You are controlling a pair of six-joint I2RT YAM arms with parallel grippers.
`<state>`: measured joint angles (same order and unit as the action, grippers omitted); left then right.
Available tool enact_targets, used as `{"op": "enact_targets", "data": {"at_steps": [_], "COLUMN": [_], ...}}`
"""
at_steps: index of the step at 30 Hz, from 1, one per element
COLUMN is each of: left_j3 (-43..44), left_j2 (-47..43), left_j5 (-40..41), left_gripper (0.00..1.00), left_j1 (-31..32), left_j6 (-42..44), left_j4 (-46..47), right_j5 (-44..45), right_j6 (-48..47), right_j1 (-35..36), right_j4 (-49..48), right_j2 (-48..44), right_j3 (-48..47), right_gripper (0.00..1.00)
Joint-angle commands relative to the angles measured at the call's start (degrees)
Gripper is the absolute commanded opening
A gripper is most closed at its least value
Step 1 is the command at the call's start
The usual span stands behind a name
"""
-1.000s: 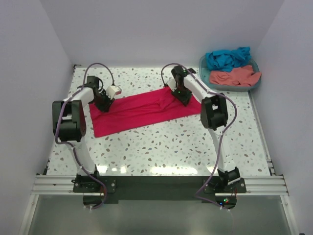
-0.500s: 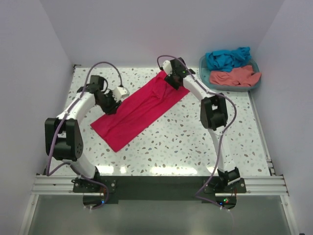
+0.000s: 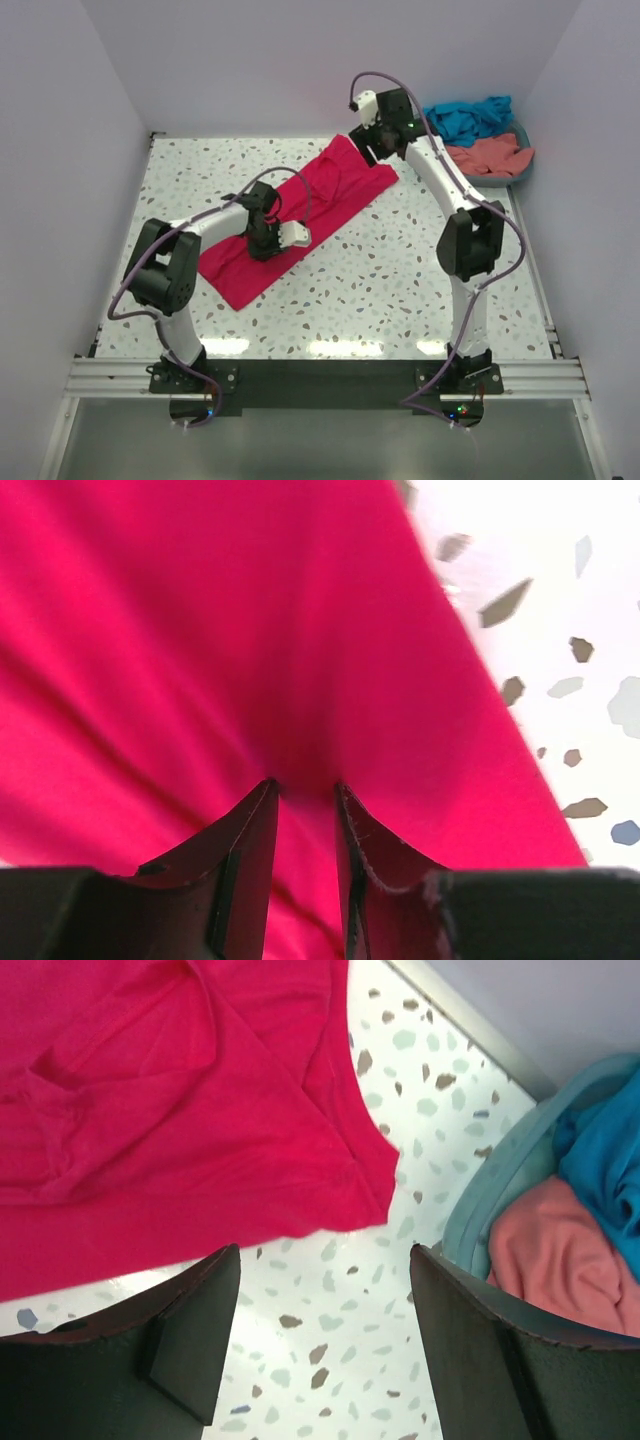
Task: Fold and stack the t-shirts
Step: Fold the tshirt
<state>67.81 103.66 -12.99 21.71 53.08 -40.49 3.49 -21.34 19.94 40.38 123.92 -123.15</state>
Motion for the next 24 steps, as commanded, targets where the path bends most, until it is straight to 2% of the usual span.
{"op": "enact_targets", "data": {"at_steps": [1, 6, 10, 14, 16, 17, 20, 21, 24], "left_j3": [-3.29, -7.68, -7.96, -0.86, 6.08, 10.98, 18.21, 21.45, 24.11], "left_j2": [1.63, 2.78, 2.34, 4.79, 7.43, 8.22, 10.33, 10.08, 6.92], "left_j5": [6.12, 6.58, 0.19, -7.38, -11.76, -13.01, -17.67, -18.55, -22.76], "left_gripper": [0.33, 0.29, 0.28, 0.28, 0.28, 0.29, 0.32, 0.34, 0.38], "left_j1": [3.41, 7.28, 17.11, 27.48, 31.78, 32.68, 33.13, 32.08, 28.05], "left_j6": [3.52, 3.52, 0.19, -8.75, -12.10, -15.52, -20.71, -21.26, -24.24], "left_j4": [0.76, -0.11, -1.96, -2.58, -2.49, -2.14, -2.13, -2.05, 0.32], "right_j5": [-3.31, -5.07, -5.16, -5.07, -5.42, -5.59, -6.74, -7.00, -9.02], "right_j6": [5.17, 6.31, 5.79, 4.91, 4.56, 4.56, 4.47, 4.47, 4.38], "right_j1": [-3.85, -7.63, -10.01, -10.80, -10.89, -10.89, -10.89, -10.89, -10.89], "right_j4": [7.16, 9.36, 10.24, 10.59, 10.95, 11.30, 12.70, 12.97, 14.99], "right_j2": [-2.71, -5.26, -7.37, -8.96, -9.13, -9.13, -8.52, -8.00, -6.50], "right_j3": [2.21, 5.64, 9.23, 11.97, 12.67, 12.76, 12.06, 11.80, 9.69], "right_gripper": [0.72, 0.71, 0.70, 0.69, 0.69, 0.68, 0.67, 0.67, 0.64]}}
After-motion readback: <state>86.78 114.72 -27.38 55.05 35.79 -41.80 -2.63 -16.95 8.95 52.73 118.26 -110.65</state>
